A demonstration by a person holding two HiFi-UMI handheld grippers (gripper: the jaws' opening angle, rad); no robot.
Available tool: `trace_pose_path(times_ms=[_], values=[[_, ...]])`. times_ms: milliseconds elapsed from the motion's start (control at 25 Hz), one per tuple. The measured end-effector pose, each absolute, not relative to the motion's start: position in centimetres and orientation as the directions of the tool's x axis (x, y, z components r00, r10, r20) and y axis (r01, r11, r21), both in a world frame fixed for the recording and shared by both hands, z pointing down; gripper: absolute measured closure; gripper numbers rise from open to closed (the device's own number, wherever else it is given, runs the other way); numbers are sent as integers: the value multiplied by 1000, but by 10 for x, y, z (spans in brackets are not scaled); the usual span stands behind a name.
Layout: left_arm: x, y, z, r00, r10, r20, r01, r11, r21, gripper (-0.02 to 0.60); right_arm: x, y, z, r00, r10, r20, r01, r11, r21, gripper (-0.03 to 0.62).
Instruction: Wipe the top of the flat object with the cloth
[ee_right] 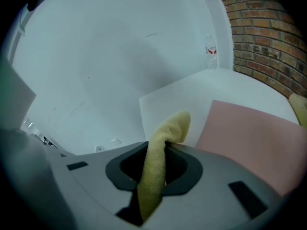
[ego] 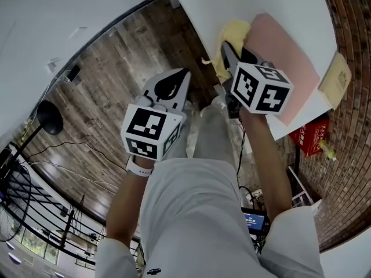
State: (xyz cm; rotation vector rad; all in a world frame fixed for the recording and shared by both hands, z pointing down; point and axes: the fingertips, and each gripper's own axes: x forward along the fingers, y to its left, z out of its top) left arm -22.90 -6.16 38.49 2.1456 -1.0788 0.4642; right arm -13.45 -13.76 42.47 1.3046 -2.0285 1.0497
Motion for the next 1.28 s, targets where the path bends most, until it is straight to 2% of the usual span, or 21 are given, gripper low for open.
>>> trace_pose_path(times_ms=[240, 440, 640, 960, 1280], values=[[-230, -60, 386, 590, -562, 579, -807, -421, 413, 563, -140, -161, 415, -437, -603, 667, -884, 154, -441, 526], [-229, -59, 386, 589, -562, 581, -808, -419, 414, 563, -134, -167, 407, -461, -613, 642, -852, 104, -513, 528], [-228, -62, 385, 593, -559, 579, -805, -422, 417, 563, -124, -172, 399, -449, -616, 647, -870, 138, -473, 528], [-219, -60, 387, 604, -551, 576, -797, -434, 420, 563, -115, -182, 412, -413, -575, 706, -910, 282, -303, 528], [-216, -58, 386, 604, -548, 578, -796, -438, 418, 563, -72, -208, 415, -312, -585, 749, -941, 302, -155, 526]])
